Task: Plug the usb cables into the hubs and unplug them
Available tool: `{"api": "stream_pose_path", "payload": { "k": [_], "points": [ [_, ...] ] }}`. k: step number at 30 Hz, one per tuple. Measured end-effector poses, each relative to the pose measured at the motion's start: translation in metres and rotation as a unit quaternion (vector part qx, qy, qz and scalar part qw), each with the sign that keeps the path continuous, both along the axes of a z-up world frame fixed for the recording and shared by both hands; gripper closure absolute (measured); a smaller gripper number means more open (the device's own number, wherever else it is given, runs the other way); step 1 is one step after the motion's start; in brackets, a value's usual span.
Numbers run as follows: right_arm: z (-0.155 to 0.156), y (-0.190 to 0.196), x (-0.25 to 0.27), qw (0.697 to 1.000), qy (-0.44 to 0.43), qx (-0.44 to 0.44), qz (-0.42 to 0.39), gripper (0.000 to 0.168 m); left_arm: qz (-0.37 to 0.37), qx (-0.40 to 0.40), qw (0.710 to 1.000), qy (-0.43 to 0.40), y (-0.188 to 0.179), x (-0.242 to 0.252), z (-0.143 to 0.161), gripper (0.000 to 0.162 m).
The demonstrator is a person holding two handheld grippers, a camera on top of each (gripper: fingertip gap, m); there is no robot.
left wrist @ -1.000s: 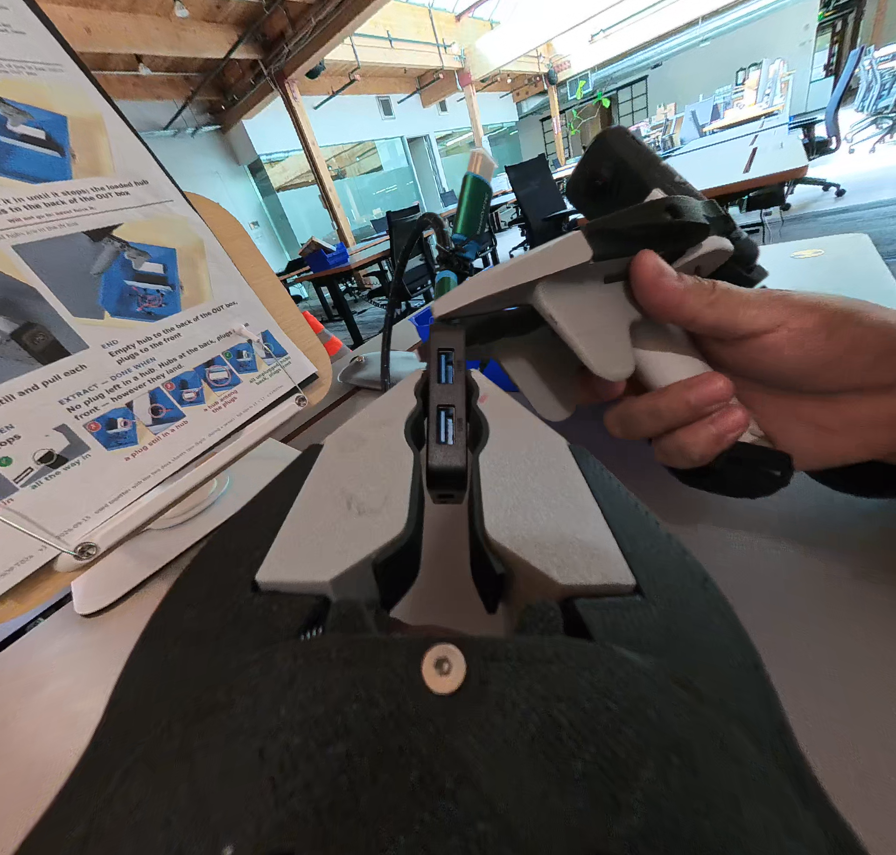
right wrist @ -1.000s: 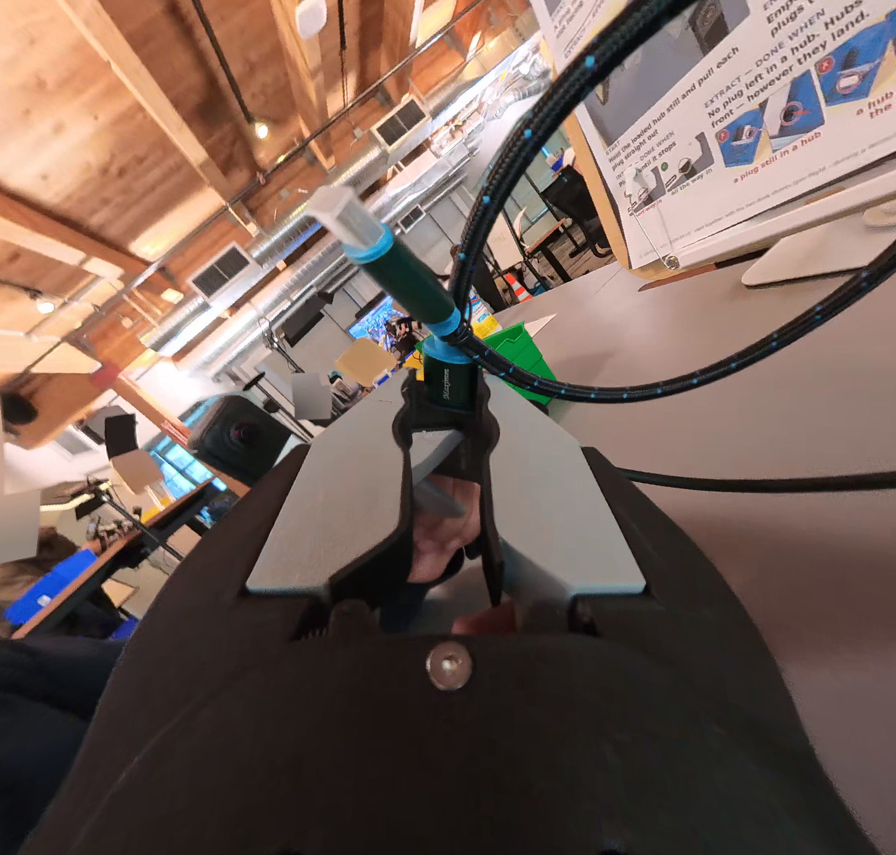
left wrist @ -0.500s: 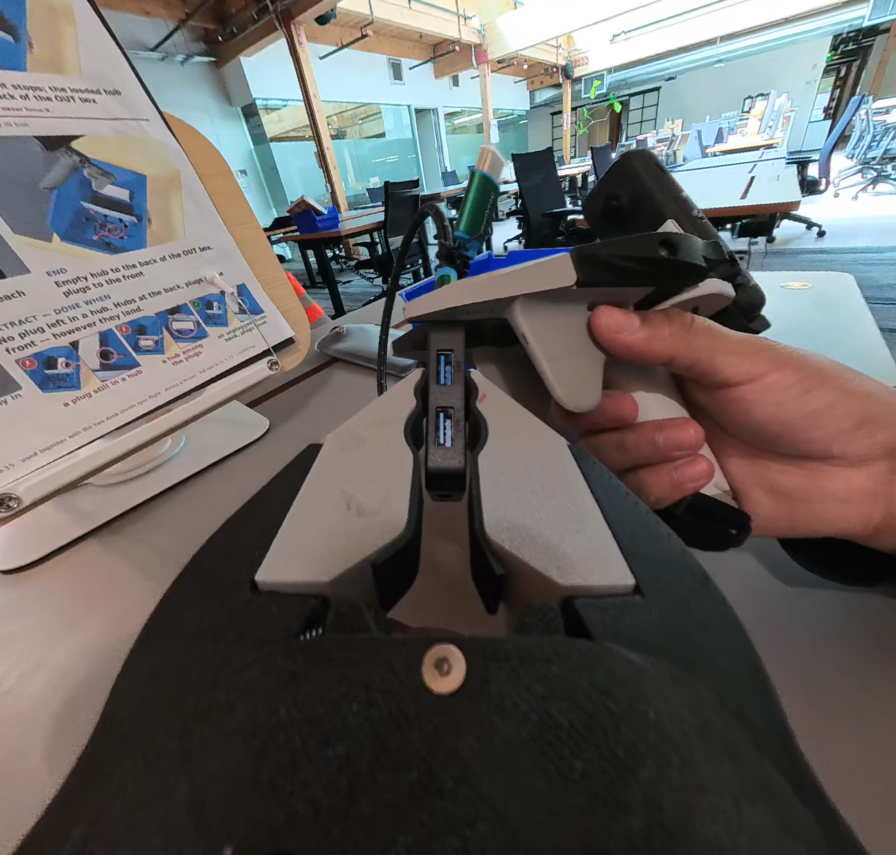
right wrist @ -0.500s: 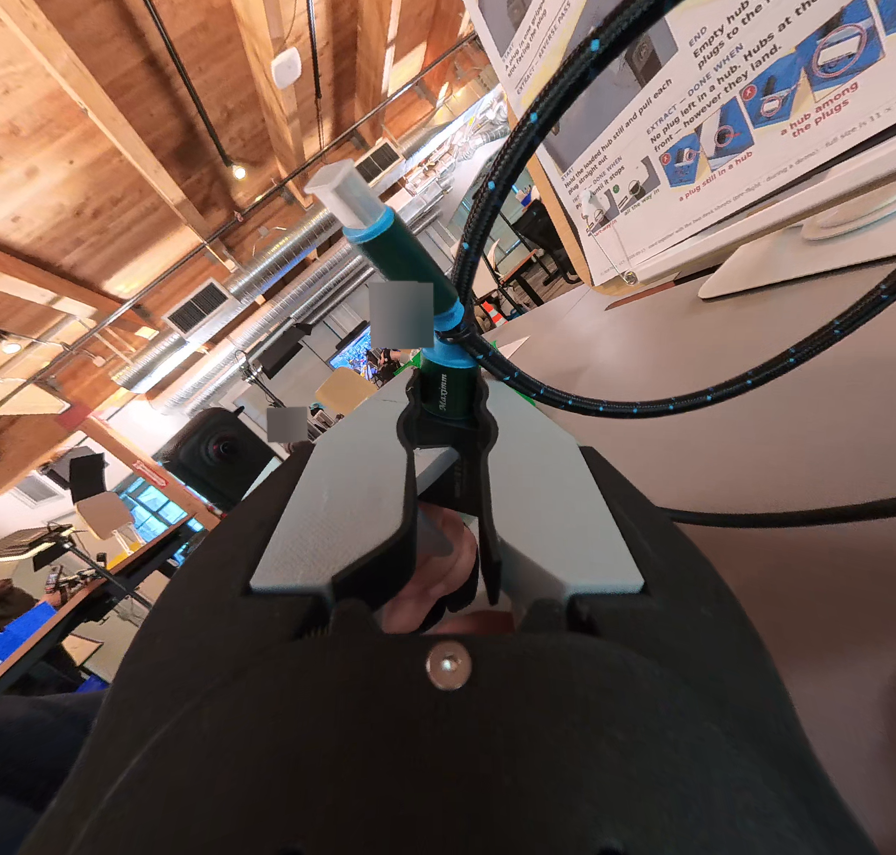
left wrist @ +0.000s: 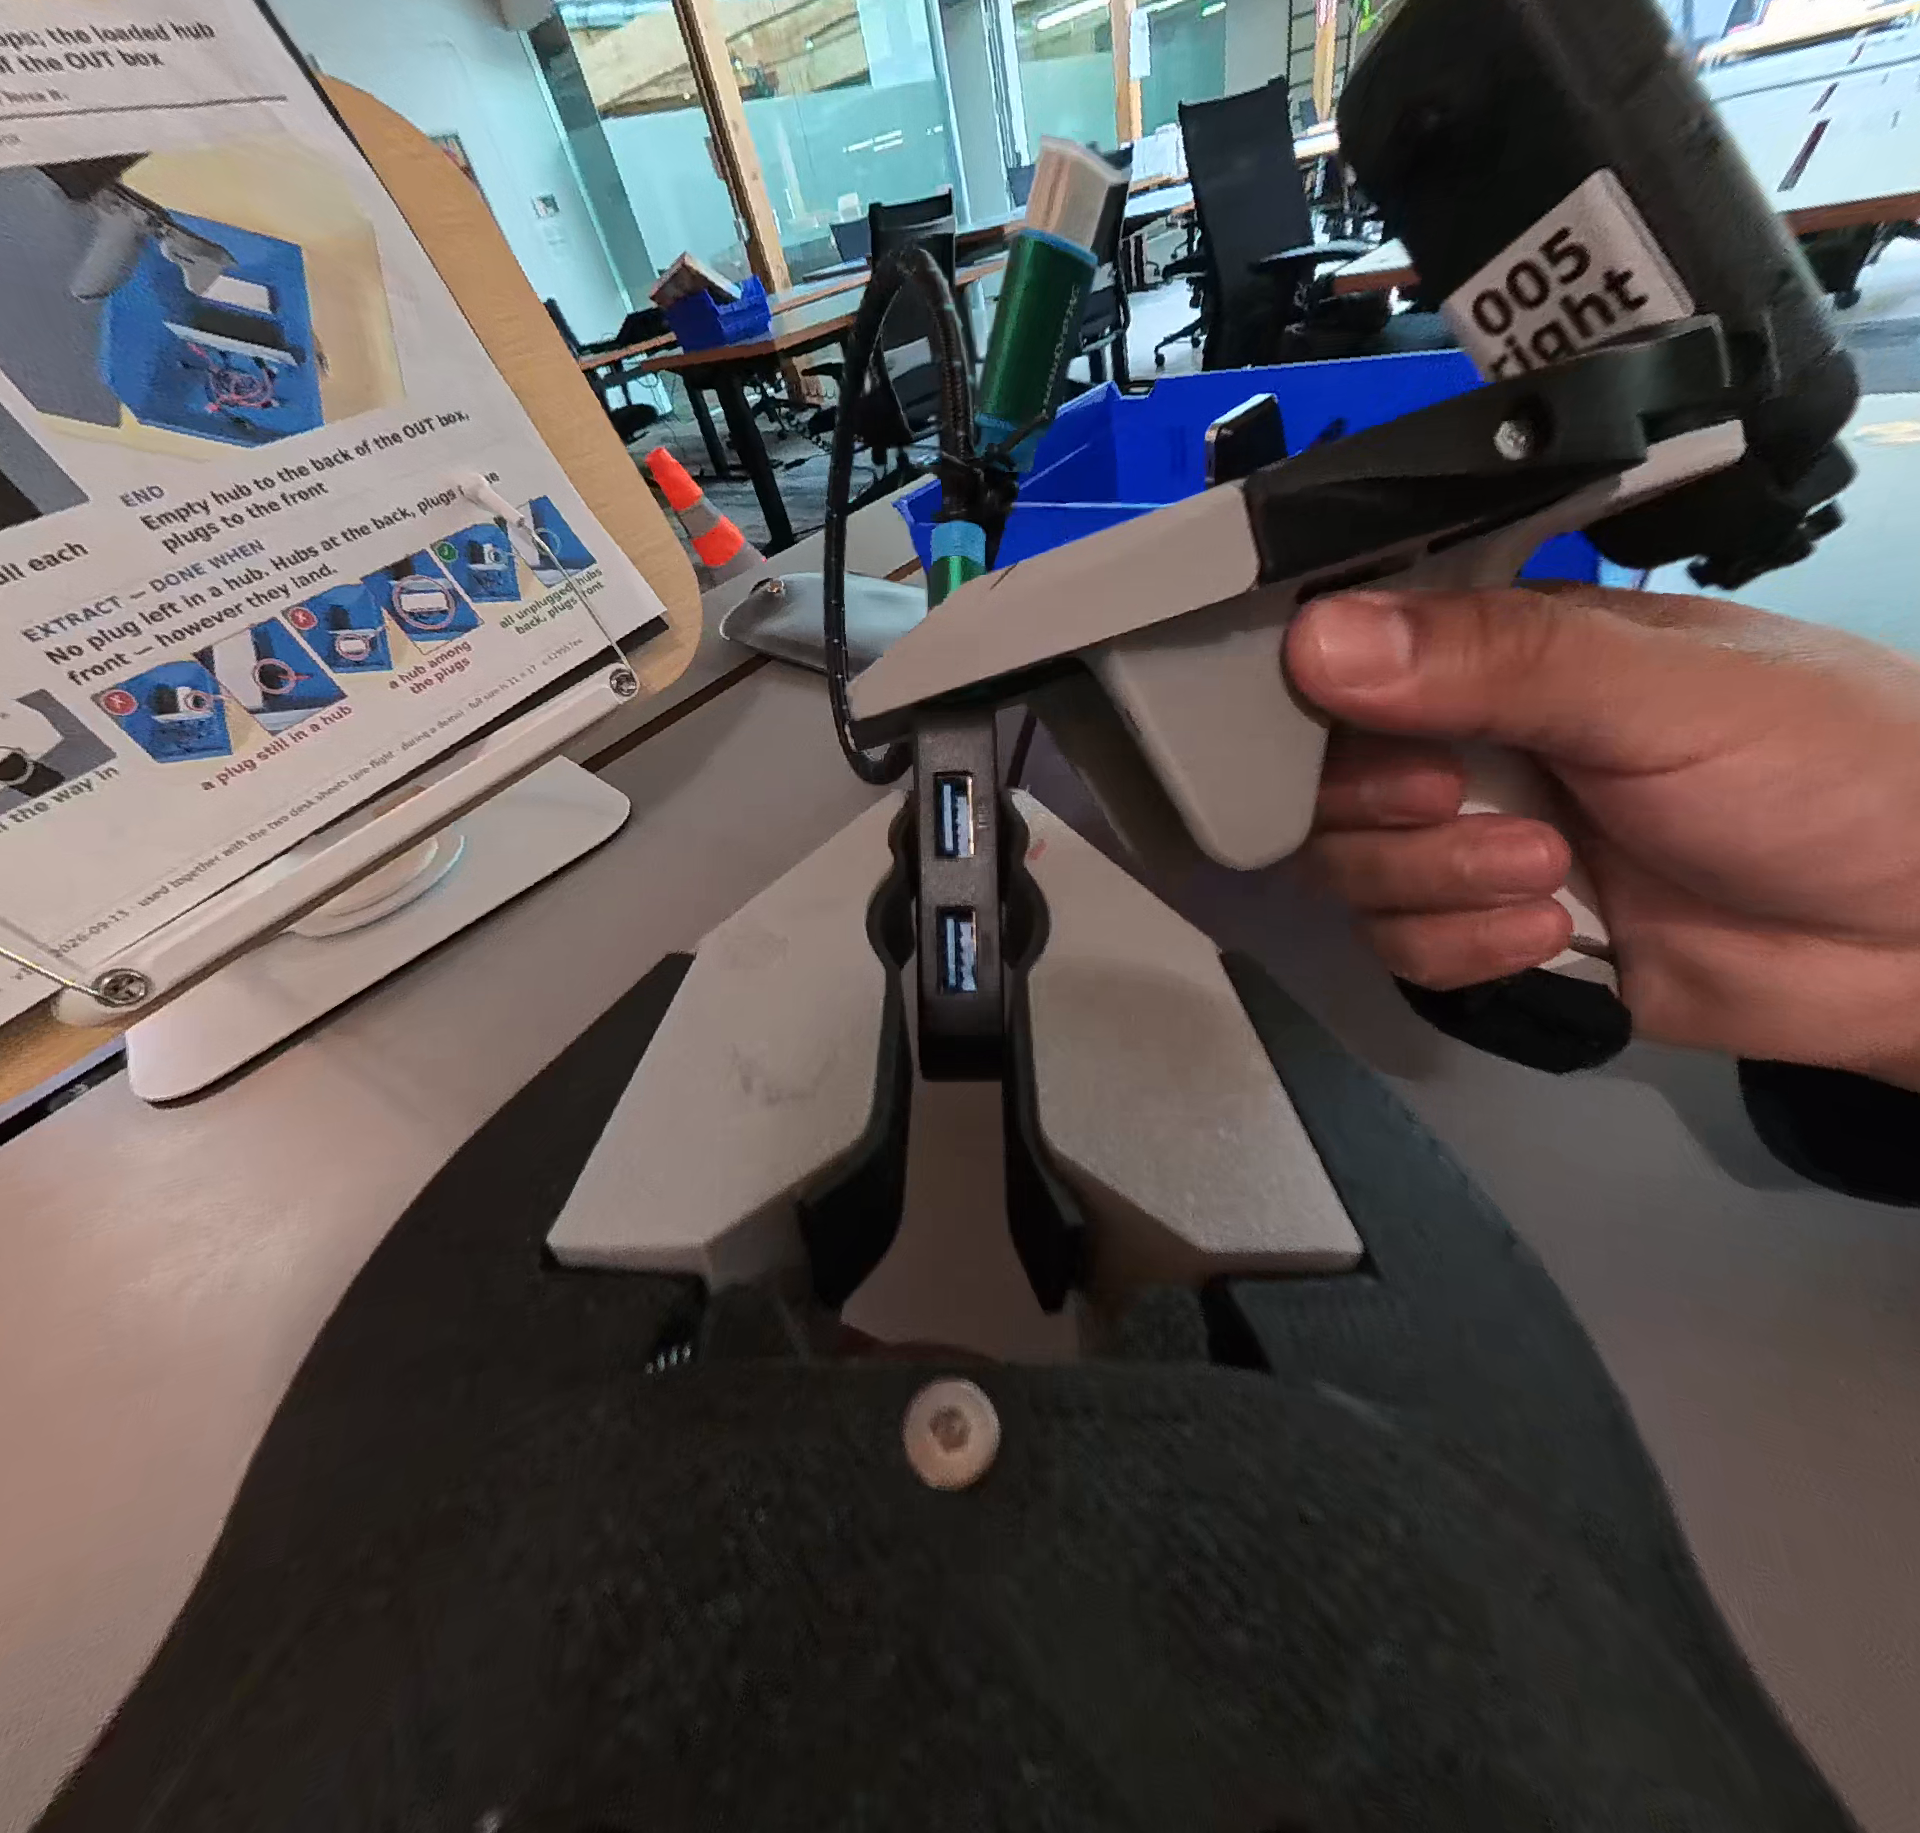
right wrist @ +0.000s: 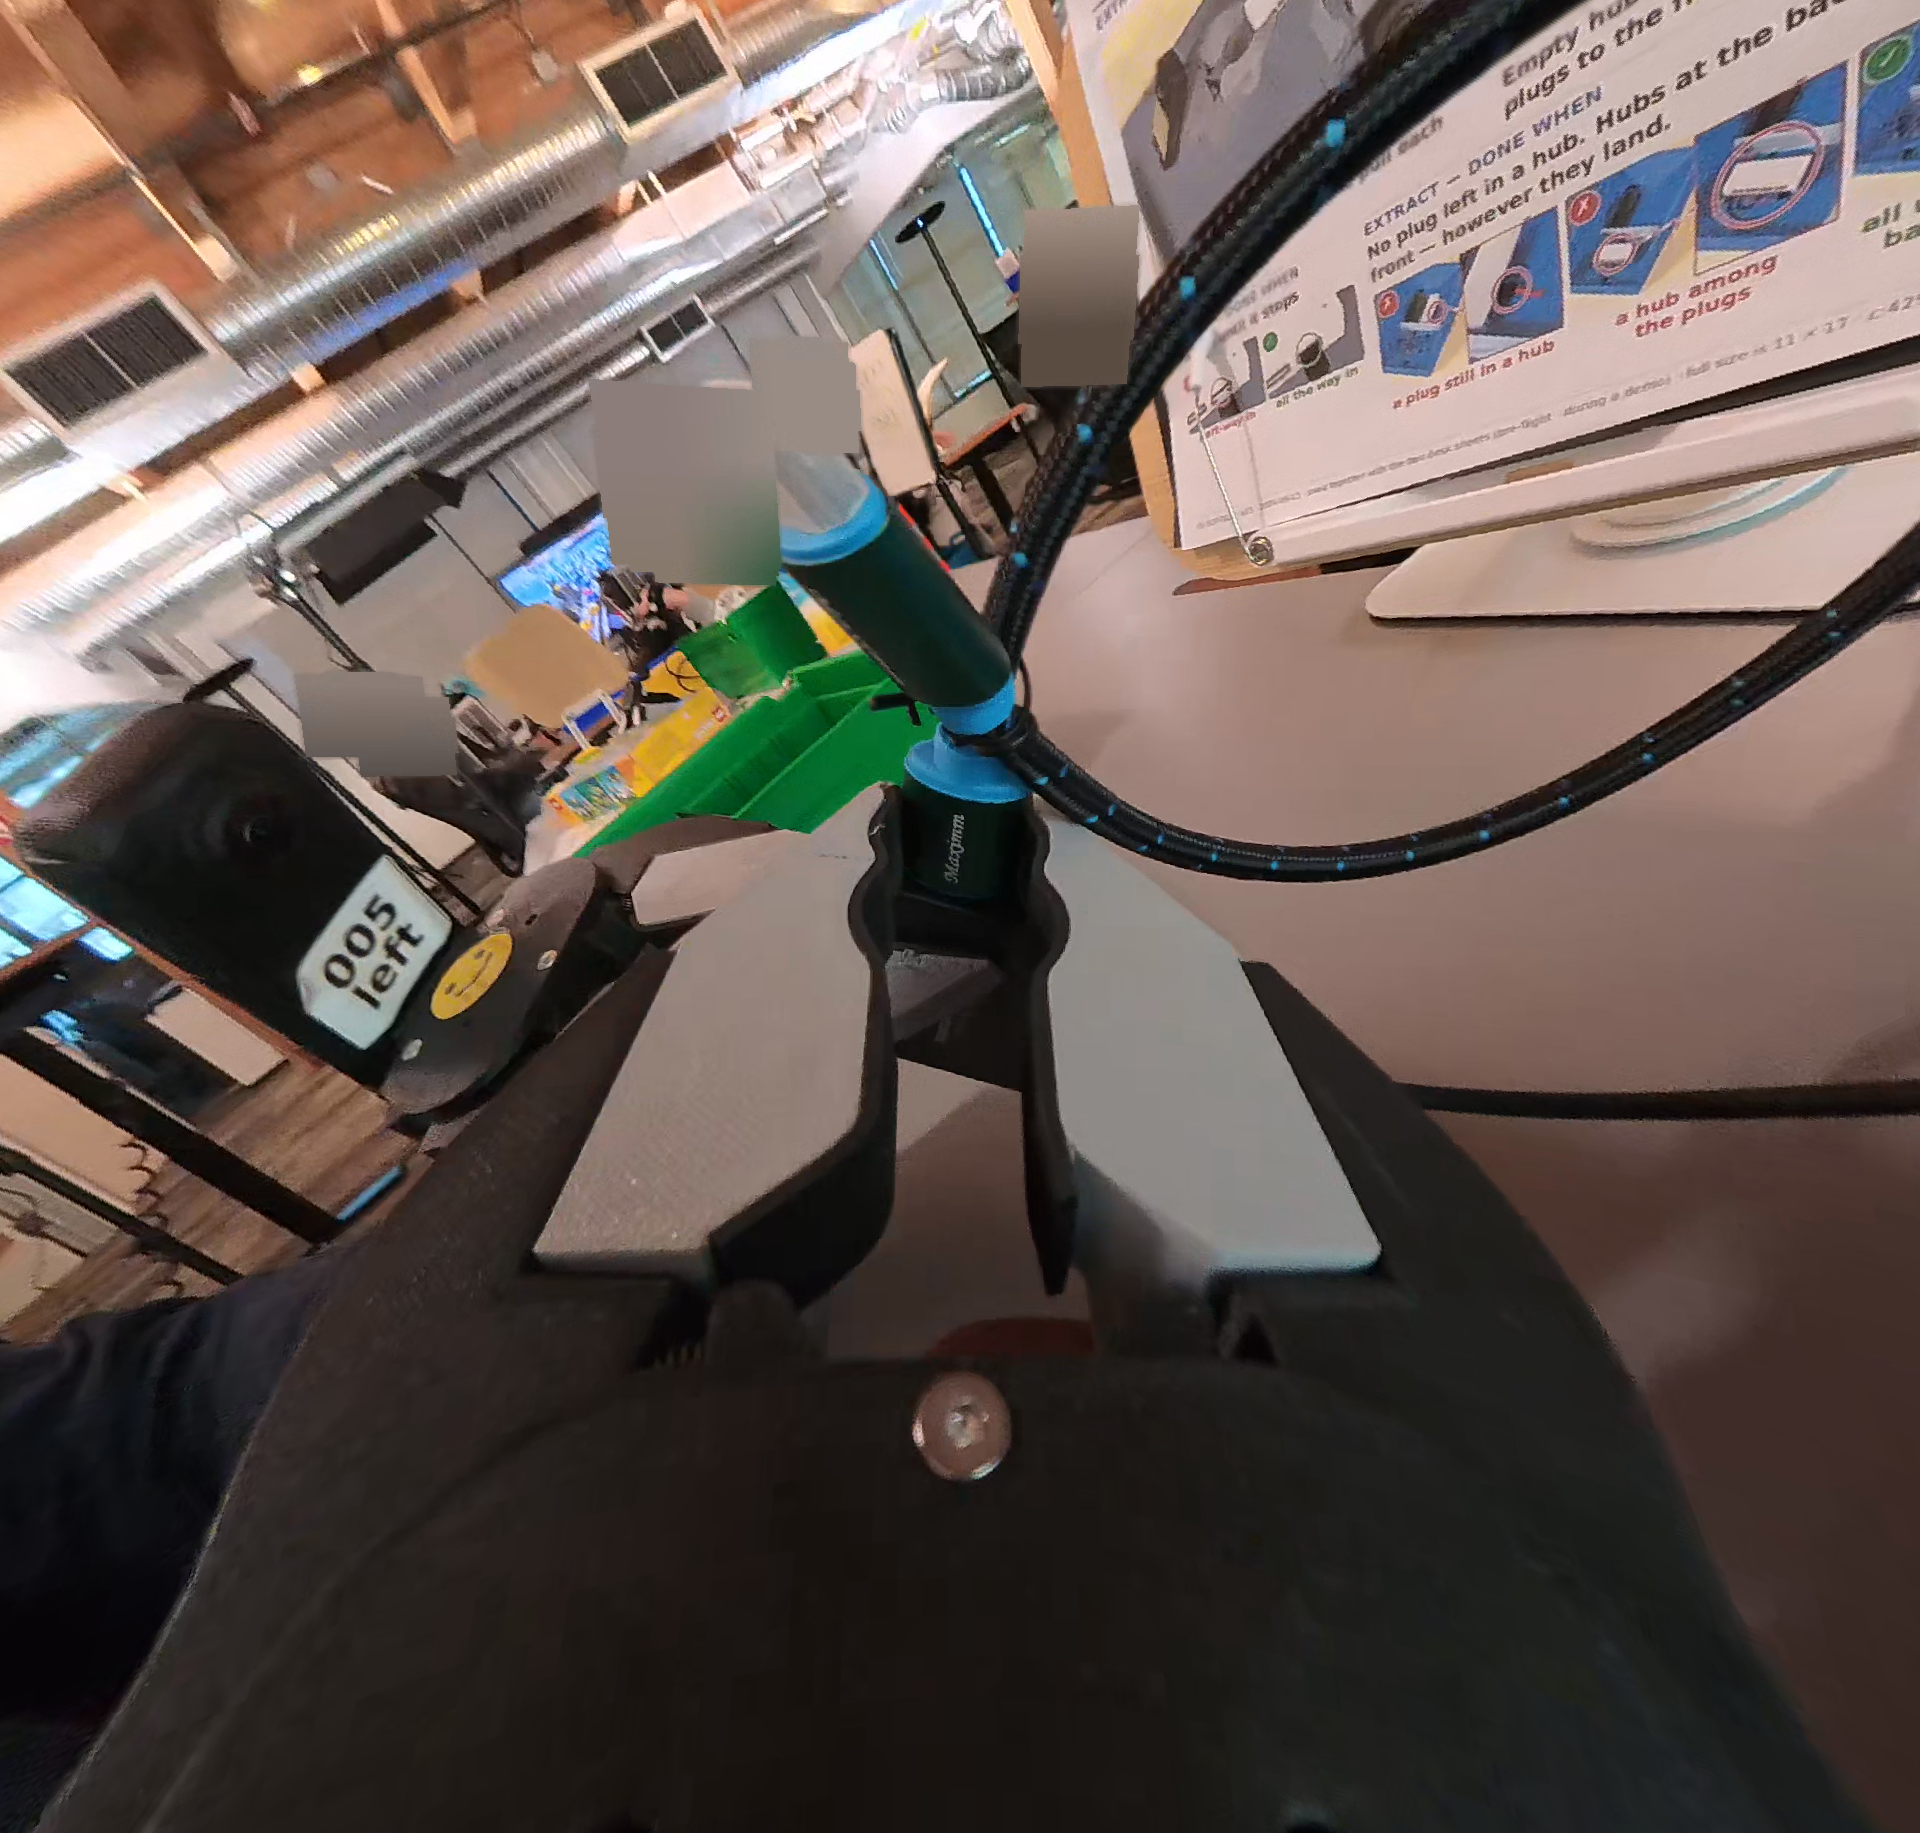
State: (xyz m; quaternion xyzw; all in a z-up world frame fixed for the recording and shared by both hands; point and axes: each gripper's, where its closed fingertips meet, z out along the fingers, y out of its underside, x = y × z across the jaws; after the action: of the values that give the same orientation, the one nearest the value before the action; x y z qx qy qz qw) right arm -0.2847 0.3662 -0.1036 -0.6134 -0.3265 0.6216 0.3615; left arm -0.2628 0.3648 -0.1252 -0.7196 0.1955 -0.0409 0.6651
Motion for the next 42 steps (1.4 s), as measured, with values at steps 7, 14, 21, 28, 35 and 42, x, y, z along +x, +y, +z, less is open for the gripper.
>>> {"api": "stream_pose_path", "payload": {
  "k": [7,14,21,28,35,42],
  "points": [
    [0.002,0.001,0.000,0.999,-0.007,0.032,-0.006,0.151,-0.001,0.006,1.000,-0.005,0.001,0.000,0.001,0.151],
    [0.001,0.000,-0.001,0.986,0.064,-0.124,0.087,0.150,0.001,0.009,1.000,0.002,0.001,-0.003,-0.001,0.152],
    [0.005,-0.002,-0.003,0.998,-0.019,0.065,0.006,0.150,-0.003,0.011,1.000,-0.015,0.000,-0.003,0.002,0.152],
    [0.006,-0.003,-0.003,0.999,0.003,0.017,0.040,0.151,0.002,0.013,1.000,-0.010,0.000,-0.003,0.003,0.152],
    [0.000,0.002,-0.003,0.997,0.017,-0.037,0.060,0.151,0.004,0.000,1.000,-0.005,0.002,-0.005,-0.003,0.151],
    [0.015,0.010,0.002,0.996,-0.013,0.089,-0.003,0.150,-0.002,0.005,1.000,0.000,0.002,0.000,-0.004,0.152]
  ]
}}
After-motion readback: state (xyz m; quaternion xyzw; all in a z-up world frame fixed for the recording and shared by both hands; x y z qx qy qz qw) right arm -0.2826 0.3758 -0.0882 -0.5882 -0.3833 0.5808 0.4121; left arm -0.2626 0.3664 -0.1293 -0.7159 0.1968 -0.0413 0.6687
